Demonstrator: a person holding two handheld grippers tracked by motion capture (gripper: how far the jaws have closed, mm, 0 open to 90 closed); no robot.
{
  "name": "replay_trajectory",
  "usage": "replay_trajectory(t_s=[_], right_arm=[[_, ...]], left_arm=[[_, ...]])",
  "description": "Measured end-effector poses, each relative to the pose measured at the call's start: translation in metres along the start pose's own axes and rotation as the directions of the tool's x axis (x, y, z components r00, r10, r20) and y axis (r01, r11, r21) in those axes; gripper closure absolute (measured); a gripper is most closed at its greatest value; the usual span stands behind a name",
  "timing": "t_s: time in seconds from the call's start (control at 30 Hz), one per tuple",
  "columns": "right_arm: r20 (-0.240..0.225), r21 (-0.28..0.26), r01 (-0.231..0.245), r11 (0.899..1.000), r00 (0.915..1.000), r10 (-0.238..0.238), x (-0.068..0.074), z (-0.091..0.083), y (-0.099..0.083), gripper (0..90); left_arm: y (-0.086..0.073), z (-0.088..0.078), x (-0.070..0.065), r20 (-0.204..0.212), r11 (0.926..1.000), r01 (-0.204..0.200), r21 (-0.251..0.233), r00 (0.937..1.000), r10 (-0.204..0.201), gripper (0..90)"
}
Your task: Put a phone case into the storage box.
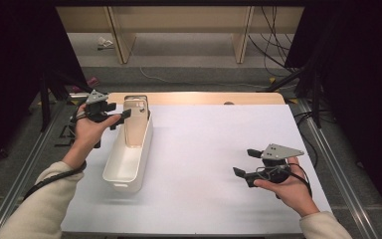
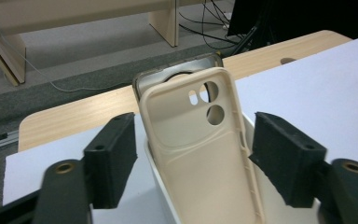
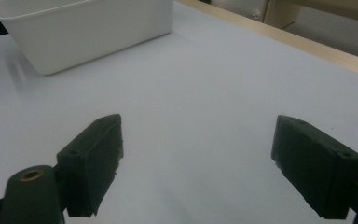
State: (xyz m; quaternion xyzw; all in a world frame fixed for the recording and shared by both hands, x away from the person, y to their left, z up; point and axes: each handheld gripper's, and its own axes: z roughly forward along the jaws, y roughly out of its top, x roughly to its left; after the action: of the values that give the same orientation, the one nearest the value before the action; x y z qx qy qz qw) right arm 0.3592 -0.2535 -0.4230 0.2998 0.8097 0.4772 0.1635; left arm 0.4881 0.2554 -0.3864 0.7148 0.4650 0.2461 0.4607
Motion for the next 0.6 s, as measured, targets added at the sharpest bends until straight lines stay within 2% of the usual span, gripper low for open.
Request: replay_trajectory(t_s=[0.07,0.27,0.6], right_arm=[[0.0,0.0,-0.001,1.0,1.0,0.001,0.0,0.0,0.0,17.5],[-0.001,0.0,-0.001,1.0,1.0,0.001,0.0,0.0,0.0,17.4],[0.002,0.0,-0.002,1.0,1.0,0.002,0.0,0.0,0.0,17.3]], left_arm=[[0.0,-0.003,-0.002,0.016,0.9999,0.015,0.0,0.9998,-0.015,24.8],[-0.001,-0.012,-0.008,0.021,0.9999,-0.017,0.0,0.9996,0.017,18.1],[-0.003,-0.026,-0.02,0.073,0.9988,-0.048,0.0,0.9962,0.048,10.5]])
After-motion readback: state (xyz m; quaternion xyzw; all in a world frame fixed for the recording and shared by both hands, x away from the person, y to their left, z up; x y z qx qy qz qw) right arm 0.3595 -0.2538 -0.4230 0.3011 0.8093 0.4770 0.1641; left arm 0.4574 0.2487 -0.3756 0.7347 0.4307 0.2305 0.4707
